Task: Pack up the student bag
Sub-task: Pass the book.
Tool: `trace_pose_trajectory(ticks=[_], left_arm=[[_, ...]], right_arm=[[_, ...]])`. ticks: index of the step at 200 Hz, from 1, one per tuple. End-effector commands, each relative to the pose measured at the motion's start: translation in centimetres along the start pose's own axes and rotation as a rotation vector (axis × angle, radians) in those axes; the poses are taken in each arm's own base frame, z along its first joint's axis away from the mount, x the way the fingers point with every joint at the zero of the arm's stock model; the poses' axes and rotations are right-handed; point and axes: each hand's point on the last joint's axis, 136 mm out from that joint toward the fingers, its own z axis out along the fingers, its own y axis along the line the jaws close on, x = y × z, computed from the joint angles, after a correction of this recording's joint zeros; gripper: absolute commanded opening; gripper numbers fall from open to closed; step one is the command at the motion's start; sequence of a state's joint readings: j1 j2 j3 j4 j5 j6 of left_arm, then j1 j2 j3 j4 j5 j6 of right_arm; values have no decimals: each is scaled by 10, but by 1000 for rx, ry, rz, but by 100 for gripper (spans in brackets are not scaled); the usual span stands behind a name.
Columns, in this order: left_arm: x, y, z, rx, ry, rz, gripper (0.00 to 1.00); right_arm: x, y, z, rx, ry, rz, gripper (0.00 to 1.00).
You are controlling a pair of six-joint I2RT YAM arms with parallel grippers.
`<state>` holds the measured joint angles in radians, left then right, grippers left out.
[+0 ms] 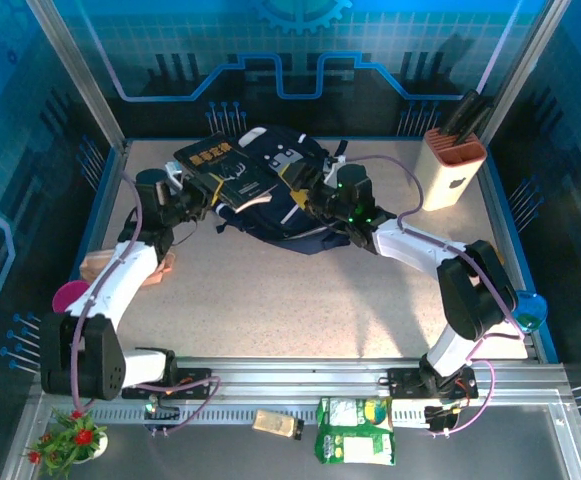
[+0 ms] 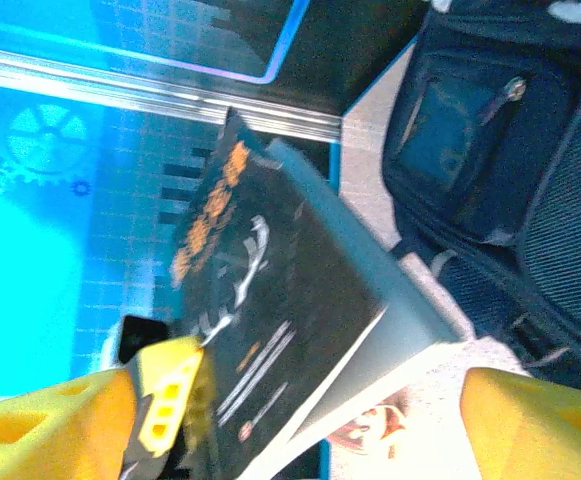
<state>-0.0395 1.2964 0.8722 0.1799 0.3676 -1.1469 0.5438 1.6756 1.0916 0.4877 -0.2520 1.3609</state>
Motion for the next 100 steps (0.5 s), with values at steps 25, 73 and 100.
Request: trace_pose_trajectory(ticks=[25,73,100], left_arm=[[-18,-59,16,207,-96,-30,9],[-14,-63,27,239,-86,-47,10],[-13,-63,28,259,-87,-63,10]], right_arm=[[8,11,16,-80,60,143,89],[23,-1,36,-64,94,223,89],[25,9,49,-92,116,217,88]])
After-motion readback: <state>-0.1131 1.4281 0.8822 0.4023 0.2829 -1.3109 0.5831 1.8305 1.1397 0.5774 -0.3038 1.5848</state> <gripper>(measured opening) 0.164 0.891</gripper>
